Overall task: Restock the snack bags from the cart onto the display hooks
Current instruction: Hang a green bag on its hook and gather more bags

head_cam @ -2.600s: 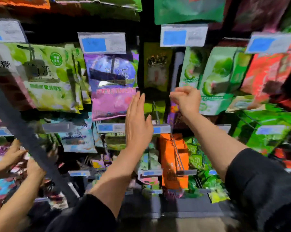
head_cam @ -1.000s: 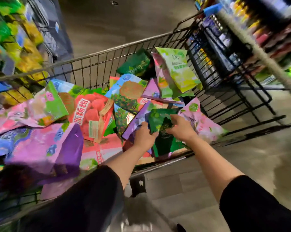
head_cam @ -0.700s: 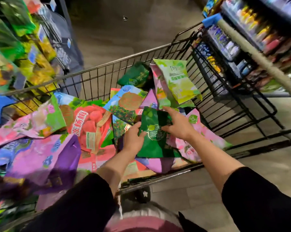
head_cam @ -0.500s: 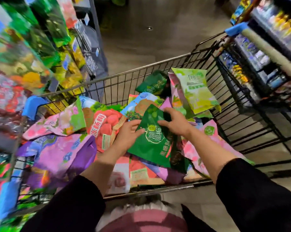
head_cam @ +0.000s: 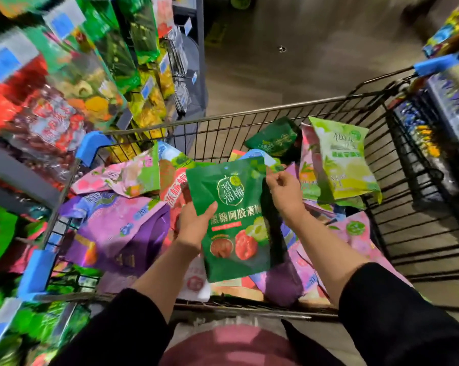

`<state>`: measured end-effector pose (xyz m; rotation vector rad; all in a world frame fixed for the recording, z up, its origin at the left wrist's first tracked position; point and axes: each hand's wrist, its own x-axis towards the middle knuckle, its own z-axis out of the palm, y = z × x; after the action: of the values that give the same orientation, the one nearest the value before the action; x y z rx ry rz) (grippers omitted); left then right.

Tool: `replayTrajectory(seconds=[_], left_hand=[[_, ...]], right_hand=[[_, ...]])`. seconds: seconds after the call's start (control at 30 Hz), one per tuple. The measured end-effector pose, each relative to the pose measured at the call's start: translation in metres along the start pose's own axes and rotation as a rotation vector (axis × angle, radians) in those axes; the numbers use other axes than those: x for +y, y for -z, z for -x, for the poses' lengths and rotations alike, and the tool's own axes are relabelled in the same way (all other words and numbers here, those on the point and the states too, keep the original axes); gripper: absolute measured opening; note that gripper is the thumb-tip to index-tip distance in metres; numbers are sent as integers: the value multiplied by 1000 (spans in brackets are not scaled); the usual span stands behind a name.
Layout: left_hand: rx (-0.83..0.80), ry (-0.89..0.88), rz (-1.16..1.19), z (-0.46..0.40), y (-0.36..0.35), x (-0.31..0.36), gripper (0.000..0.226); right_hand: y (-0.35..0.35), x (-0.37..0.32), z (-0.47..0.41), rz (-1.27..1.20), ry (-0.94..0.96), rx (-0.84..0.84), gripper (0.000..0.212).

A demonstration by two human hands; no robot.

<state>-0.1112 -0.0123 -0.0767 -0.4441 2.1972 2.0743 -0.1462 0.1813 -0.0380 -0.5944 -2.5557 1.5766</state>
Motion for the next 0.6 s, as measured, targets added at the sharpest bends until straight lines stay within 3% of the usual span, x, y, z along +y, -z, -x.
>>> replayTrajectory(seconds=[0.07,0.13,0.3,0.4,0.53,0.6], left_hand=[[70,-10,-72,-1,5,-9,21],[165,19,-103,0,13,-18,23],[154,-66,-152,2,33,-28,18],[77,-94,-143,0,43,-27,14],[89,-66,-92,7,53,-26,12],[87,-61,-85,11,55,-22,5]], right_hand=[[13,15,-1,218,-5,-6,13],[23,29,6,355,8,-91,15],[16,48,26,634,143,-251,66],[19,53,23,789,191,-292,83],[27,48,20,492,121,-268,59],[27,39,21,336,57,-327,58]])
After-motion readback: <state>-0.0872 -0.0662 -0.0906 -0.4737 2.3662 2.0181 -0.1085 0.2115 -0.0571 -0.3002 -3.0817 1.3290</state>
